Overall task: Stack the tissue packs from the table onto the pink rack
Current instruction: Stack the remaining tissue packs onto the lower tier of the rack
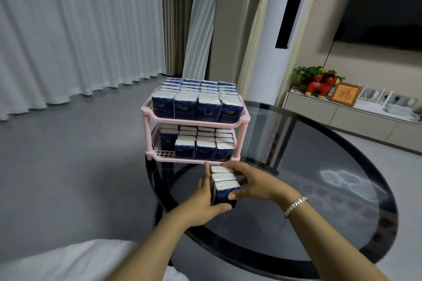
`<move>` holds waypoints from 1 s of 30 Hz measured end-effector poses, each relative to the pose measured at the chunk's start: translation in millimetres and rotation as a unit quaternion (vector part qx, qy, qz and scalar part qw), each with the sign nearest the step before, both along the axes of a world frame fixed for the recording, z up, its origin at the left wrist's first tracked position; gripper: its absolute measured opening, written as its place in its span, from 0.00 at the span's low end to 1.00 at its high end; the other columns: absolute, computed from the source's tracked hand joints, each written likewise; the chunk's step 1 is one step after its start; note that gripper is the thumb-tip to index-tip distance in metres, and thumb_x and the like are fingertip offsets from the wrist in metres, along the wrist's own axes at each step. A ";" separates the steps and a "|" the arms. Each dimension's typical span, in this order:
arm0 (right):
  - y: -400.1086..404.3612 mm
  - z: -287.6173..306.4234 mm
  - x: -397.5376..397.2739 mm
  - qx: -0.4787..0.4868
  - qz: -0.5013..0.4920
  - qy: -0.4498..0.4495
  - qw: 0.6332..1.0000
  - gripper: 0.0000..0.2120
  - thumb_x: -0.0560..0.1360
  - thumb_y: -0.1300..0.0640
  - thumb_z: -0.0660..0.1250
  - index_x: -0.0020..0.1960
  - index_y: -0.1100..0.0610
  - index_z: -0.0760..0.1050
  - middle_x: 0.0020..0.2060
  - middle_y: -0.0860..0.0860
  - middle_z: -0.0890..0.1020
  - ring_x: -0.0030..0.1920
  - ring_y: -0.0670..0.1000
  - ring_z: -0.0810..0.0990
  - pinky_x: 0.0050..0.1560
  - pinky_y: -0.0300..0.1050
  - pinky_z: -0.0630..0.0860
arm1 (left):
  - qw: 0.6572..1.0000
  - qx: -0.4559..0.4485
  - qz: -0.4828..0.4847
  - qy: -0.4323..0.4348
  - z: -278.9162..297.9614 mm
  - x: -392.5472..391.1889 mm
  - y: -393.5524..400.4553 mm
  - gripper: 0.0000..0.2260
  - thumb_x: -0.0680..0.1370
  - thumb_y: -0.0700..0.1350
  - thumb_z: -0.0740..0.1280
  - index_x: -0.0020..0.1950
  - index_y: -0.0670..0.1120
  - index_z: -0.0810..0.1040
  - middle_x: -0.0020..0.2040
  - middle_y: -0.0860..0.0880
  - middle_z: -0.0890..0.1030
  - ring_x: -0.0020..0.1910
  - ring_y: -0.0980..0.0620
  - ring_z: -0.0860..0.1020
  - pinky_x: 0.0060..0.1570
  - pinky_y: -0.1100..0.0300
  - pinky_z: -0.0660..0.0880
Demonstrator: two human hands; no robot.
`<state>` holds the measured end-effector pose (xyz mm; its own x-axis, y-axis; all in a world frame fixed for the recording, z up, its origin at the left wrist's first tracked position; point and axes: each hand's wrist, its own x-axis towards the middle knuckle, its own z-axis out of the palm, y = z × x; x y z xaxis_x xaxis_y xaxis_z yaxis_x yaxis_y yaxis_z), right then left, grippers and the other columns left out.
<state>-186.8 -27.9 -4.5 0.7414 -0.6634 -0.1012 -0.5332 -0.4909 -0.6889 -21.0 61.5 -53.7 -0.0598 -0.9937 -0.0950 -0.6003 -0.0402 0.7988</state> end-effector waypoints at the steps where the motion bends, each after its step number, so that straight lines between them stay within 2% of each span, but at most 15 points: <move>1: -1.1 -0.4 0.7 -0.007 -0.002 0.011 1.000 0.37 0.67 0.55 0.76 0.71 0.47 0.62 0.65 0.45 0.71 0.62 0.46 0.73 0.63 0.43 0.73 | 1.000 0.000 0.005 -0.021 -0.5 -2.7 0.3 0.51 0.75 0.56 0.68 0.70 0.52 0.22 0.78 0.53 0.44 0.77 0.49 0.47 0.75 0.53 0.49; 4: -1.5 3.3 3.7 -0.016 -0.003 0.018 1.000 0.35 0.67 0.55 0.76 0.69 0.47 0.64 0.62 0.45 0.74 0.59 0.45 0.75 0.60 0.39 0.74 | 0.998 -0.008 0.025 -0.050 2.1 -8.2 0.5 0.49 0.77 0.56 0.65 0.71 0.50 0.23 0.79 0.50 0.45 0.77 0.45 0.47 0.74 0.51 0.46; 8: -0.2 16.7 16.7 -0.022 0.006 0.012 1.000 0.30 0.68 0.54 0.75 0.66 0.48 0.67 0.58 0.45 0.75 0.57 0.45 0.76 0.60 0.42 0.74 | 0.998 -0.030 0.048 -0.009 2.1 6.9 -1.8 0.47 0.75 0.56 0.67 0.75 0.53 0.31 0.79 0.52 0.49 0.77 0.48 0.50 0.75 0.49 0.49; 11: 1.9 27.2 38.2 -0.021 0.028 0.014 0.999 0.34 0.68 0.51 0.75 0.70 0.47 0.63 0.62 0.45 0.73 0.59 0.45 0.75 0.62 0.44 0.74 | 0.996 -0.052 0.070 0.036 6.9 35.9 2.2 0.47 0.71 0.57 0.71 0.78 0.57 0.40 0.77 0.55 0.55 0.76 0.51 0.55 0.74 0.50 0.56; 15: 4.2 36.8 81.7 -0.044 0.075 0.010 0.996 0.38 0.66 0.52 0.76 0.72 0.49 0.62 0.65 0.45 0.70 0.63 0.45 0.71 0.63 0.41 0.71 | 0.991 -0.080 0.084 0.065 16.9 78.5 11.4 0.49 0.63 0.60 0.75 0.77 0.58 0.50 0.74 0.57 0.64 0.72 0.55 0.64 0.72 0.52 0.63; 19: 0.8 37.5 122.0 -0.063 0.085 -0.015 0.994 0.36 0.65 0.52 0.77 0.69 0.48 0.65 0.62 0.46 0.73 0.60 0.46 0.74 0.63 0.46 0.73 | 0.980 -0.115 0.129 0.100 21.0 111.3 14.5 0.42 0.64 0.49 0.79 0.74 0.55 0.61 0.68 0.55 0.72 0.66 0.57 0.72 0.68 0.53 0.69; 21: -2.2 38.1 136.9 -0.077 0.075 -0.028 0.994 0.35 0.66 0.52 0.76 0.69 0.47 0.64 0.63 0.45 0.72 0.60 0.45 0.73 0.63 0.43 0.71 | 0.966 -0.145 0.188 0.099 20.4 121.8 12.5 0.41 0.62 0.50 0.80 0.71 0.54 0.65 0.66 0.52 0.73 0.63 0.55 0.73 0.66 0.52 0.70; 24: -4.8 36.9 155.0 -0.097 0.068 -0.045 0.992 0.35 0.68 0.54 0.75 0.70 0.49 0.63 0.64 0.44 0.68 0.62 0.43 0.69 0.58 0.29 0.66 | 0.944 -0.169 0.273 0.079 18.1 131.0 8.1 0.37 0.62 0.48 0.80 0.68 0.48 0.69 0.60 0.52 0.70 0.58 0.55 0.72 0.58 0.62 0.68; 25: -6.2 34.4 160.6 -0.109 0.065 -0.049 0.991 0.35 0.68 0.54 0.75 0.70 0.49 0.63 0.65 0.44 0.68 0.63 0.43 0.68 0.59 0.29 0.65 | 0.937 -0.174 0.295 0.068 17.1 133.6 6.0 0.35 0.63 0.47 0.80 0.67 0.47 0.70 0.58 0.52 0.68 0.58 0.54 0.71 0.56 0.64 0.67; 27: -10.1 28.2 169.9 -0.139 0.053 -0.055 0.987 0.35 0.69 0.53 0.74 0.71 0.49 0.62 0.66 0.46 0.68 0.66 0.45 0.67 0.64 0.37 0.65 | 0.930 -0.172 0.322 0.047 14.5 139.1 1.0 0.33 0.64 0.48 0.79 0.66 0.45 0.70 0.58 0.51 0.67 0.60 0.52 0.70 0.54 0.65 0.65; 30: -18.0 20.1 178.5 -0.189 0.036 -0.009 0.981 0.36 0.71 0.52 0.72 0.74 0.49 0.58 0.70 0.49 0.65 0.71 0.49 0.62 0.71 0.47 0.59 | 0.926 -0.160 0.337 0.050 10.5 145.6 -7.8 0.32 0.67 0.48 0.77 0.67 0.45 0.68 0.63 0.47 0.66 0.63 0.50 0.69 0.54 0.66 0.64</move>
<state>-8.3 -45.9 15.7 0.7867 -0.5974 0.1555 -0.4774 -0.7485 -0.4603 124.6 53.7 -43.3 0.5922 -0.7846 0.1833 -0.4472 -0.1308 0.8848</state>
